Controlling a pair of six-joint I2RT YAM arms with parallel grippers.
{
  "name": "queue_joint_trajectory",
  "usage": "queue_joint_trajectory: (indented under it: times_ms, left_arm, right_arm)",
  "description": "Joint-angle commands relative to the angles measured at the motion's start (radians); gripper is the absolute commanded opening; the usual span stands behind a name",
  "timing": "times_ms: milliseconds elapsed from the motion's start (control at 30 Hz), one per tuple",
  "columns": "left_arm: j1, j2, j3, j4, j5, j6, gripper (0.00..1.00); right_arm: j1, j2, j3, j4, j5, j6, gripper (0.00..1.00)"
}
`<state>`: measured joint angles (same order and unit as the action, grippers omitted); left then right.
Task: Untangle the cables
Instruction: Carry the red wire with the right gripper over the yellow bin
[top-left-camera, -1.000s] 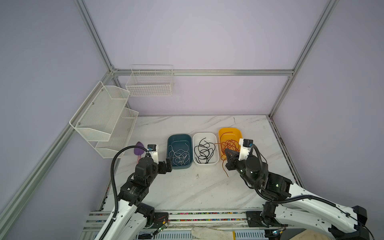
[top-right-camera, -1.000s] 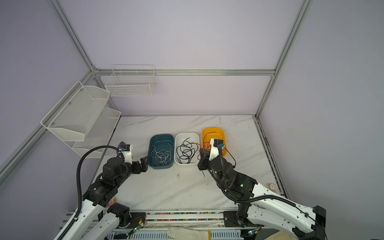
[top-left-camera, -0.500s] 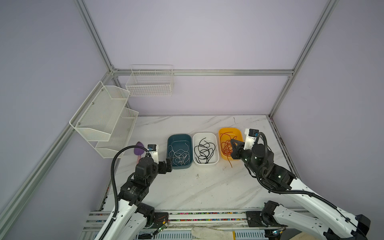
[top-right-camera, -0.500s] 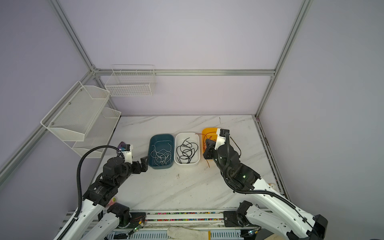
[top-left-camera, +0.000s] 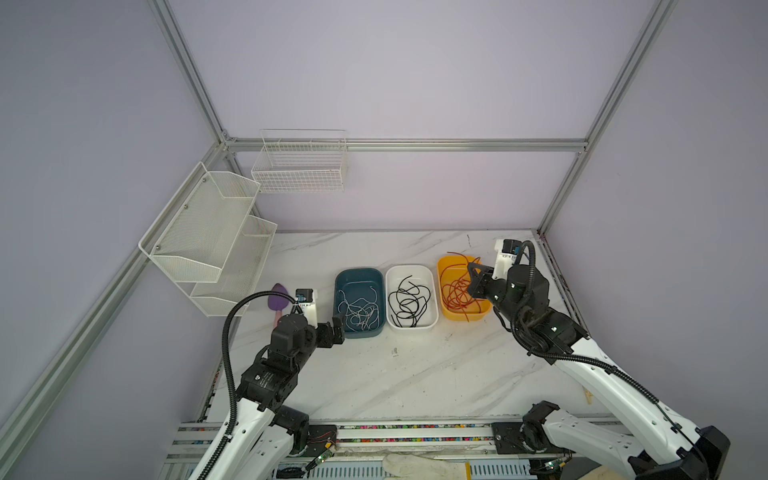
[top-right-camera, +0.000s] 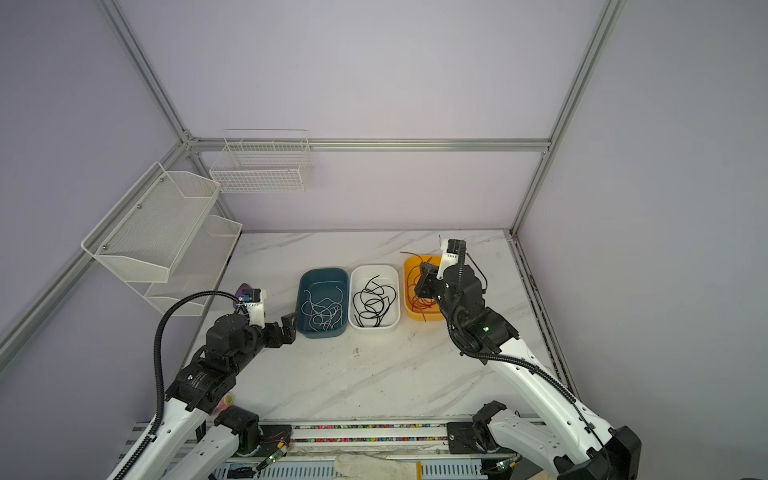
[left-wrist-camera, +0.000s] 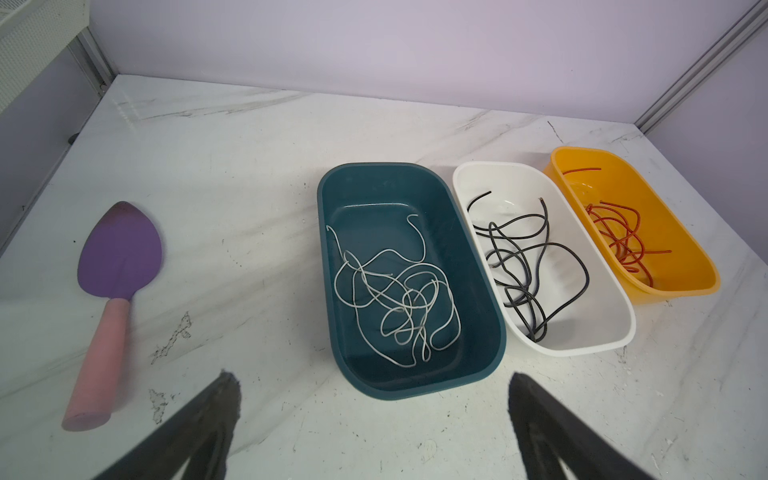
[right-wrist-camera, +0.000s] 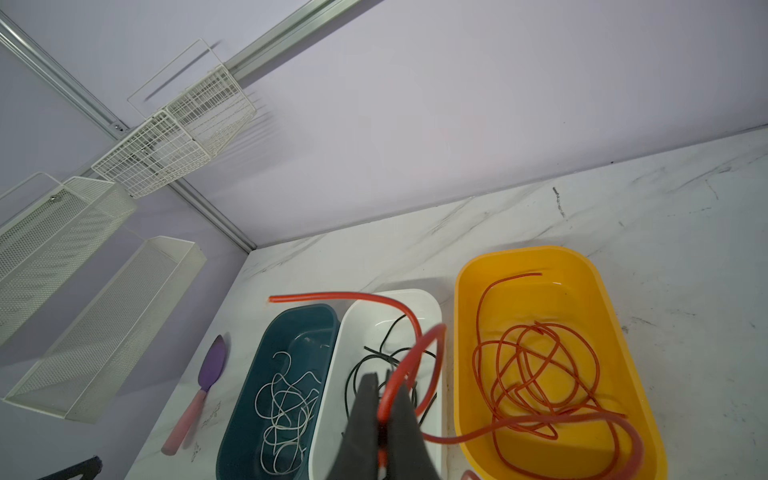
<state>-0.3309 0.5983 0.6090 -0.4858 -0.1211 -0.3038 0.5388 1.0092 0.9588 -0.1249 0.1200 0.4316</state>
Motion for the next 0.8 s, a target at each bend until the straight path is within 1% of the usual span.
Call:
queue_joint_trajectory:
  times_ms: [0, 200, 533, 767]
  left_arm:
    - [-0.007, -0.003, -0.040, 0.040, 0.011, -0.004, 1.00]
    - [-0.007, -0.002, -0.040, 0.041, 0.014, -0.003, 1.00]
    - [-0.011, 0.001, -0.041, 0.041, 0.015, -0.003, 1.00]
    - [-0.010, -0.001, -0.041, 0.041, 0.014, -0.003, 1.00]
  right_arm:
    - [-0.057, 0.014, 0.030, 0.026, -0.086, -0.013, 0.00]
    - [-0.128, 0.045, 0.021, 0.062, -0.146, 0.004, 0.00]
    - [-0.225, 0.096, -0.002, 0.135, -0.204, 0.053, 0.00]
    - [-0.271, 0.175, -0.012, 0.216, -0.276, 0.109, 0.00]
